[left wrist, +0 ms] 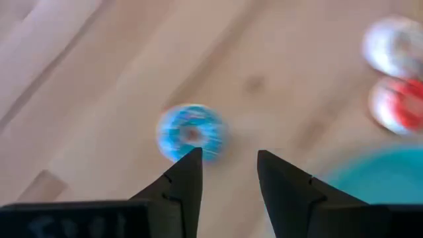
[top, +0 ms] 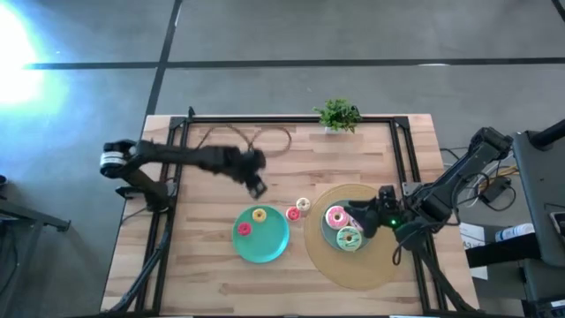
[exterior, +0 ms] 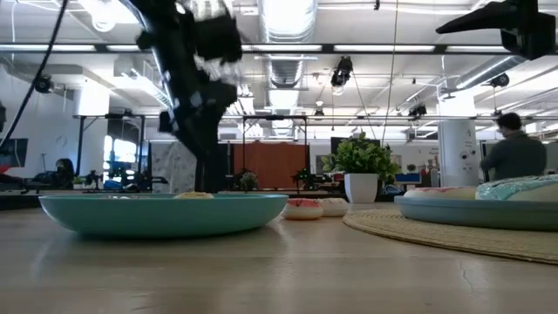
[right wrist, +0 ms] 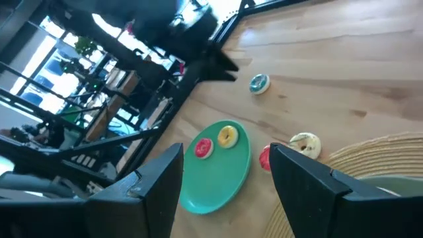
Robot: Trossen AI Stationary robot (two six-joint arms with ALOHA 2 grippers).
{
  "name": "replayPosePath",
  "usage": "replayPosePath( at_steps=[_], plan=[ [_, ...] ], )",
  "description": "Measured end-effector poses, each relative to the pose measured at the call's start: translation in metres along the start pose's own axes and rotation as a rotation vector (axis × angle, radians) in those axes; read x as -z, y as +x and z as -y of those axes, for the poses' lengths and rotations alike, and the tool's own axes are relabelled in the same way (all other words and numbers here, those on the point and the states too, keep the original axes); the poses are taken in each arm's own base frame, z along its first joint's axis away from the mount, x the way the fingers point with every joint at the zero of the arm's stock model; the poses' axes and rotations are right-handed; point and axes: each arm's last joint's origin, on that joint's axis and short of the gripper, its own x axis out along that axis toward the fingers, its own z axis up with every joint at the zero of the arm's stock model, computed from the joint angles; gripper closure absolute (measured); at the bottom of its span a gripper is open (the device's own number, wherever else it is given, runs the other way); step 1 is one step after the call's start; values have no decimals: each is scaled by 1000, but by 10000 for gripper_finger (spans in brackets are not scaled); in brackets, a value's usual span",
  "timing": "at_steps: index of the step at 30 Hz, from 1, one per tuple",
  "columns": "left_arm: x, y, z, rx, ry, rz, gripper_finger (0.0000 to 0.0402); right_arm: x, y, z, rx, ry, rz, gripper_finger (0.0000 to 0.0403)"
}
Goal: Pick & Place donuts
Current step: Put the small blue donut on the blue plate
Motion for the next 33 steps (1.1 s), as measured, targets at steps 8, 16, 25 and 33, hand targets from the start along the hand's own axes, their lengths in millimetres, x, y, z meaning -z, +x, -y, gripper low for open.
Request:
replayPosePath(
  at_steps=[8, 16, 25, 33],
  plan=[
    [-12, 31, -51, 62, -94, -154, 282, 1, 0, 0, -3, -12, -22, 187],
    [-10, 66, -53, 69, -83, -228, 282, 2, 1, 3, 5, -14, -17, 187],
    [-12, 76, -52, 97, -45, -214, 326, 4, 2, 7, 12, 16, -16, 187],
    [-23, 64, -43, 145, -14, -111, 399, 4, 2, 7, 14, 15, -16, 187]
  ],
)
